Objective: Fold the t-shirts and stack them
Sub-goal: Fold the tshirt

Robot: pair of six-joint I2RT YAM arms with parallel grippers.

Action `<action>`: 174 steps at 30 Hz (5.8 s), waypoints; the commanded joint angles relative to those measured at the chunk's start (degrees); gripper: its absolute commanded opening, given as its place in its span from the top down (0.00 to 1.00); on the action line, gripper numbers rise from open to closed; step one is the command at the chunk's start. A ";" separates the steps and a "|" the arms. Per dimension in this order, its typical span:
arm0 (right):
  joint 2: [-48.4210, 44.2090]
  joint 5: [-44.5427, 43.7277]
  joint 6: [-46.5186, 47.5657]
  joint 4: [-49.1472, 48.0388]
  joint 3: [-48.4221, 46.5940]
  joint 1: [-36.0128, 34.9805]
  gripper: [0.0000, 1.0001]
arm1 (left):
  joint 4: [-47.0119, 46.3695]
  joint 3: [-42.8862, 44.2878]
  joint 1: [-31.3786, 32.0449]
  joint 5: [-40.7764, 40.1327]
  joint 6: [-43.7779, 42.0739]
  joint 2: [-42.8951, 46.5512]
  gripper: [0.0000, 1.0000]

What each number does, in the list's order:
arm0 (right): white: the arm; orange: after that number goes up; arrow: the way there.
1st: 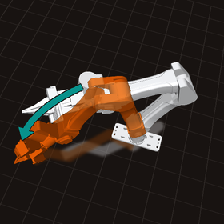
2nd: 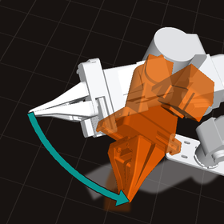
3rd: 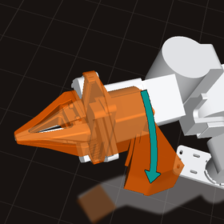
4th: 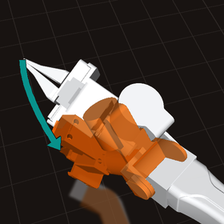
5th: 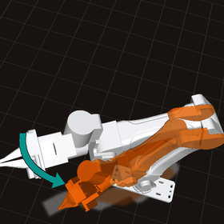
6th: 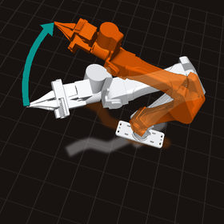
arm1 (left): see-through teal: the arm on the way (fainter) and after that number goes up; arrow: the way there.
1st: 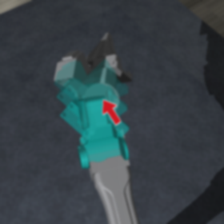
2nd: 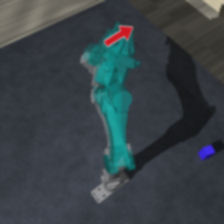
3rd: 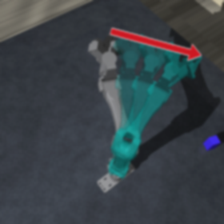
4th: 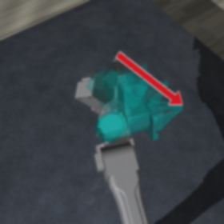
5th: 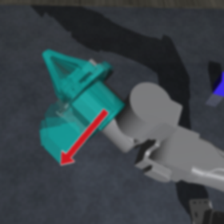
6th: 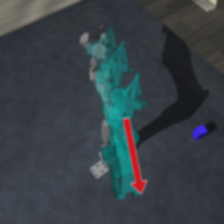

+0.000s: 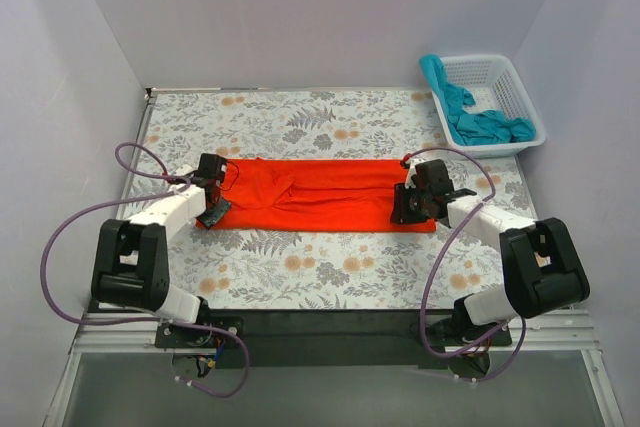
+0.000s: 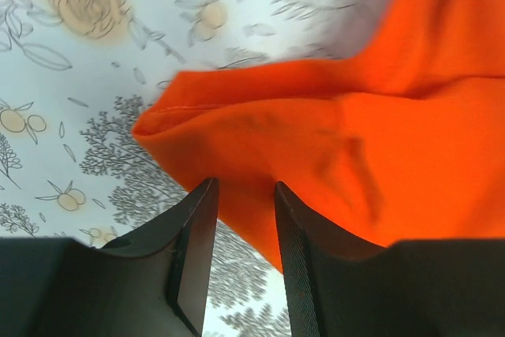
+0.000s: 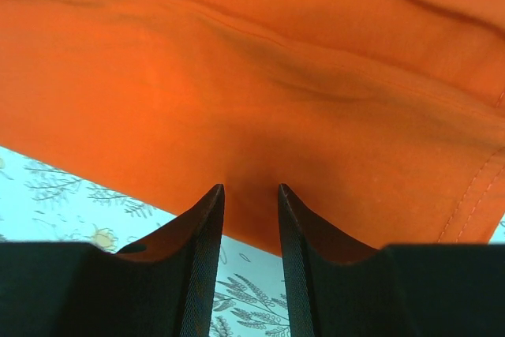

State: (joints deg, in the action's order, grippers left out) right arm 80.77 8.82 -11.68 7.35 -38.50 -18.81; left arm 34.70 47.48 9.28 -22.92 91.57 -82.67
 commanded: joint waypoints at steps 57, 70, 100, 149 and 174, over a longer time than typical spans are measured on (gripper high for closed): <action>10.98 -2.68 4.31 20.68 -12.65 -33.04 0.21 | 4.41 47.17 12.43 0.68 -9.21 -42.82 0.24; 16.25 2.25 -10.73 15.32 -14.14 -39.11 0.22 | 6.09 72.90 17.70 3.14 -19.23 -63.30 0.22; -6.06 -8.12 -18.89 23.23 -7.31 -30.85 0.27 | 10.12 37.24 18.84 3.75 -9.58 -13.78 0.07; -6.94 -1.70 -26.46 12.33 7.04 -29.62 0.54 | 13.55 -2.31 31.06 27.75 0.45 0.58 0.44; -5.19 -0.82 -26.55 12.51 7.12 -29.09 0.55 | 12.24 -3.19 35.11 28.63 1.33 -2.67 0.73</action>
State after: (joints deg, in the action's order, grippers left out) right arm 73.58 8.47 -39.00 18.61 -32.82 -47.94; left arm 47.97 43.92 43.75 5.10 92.64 -84.90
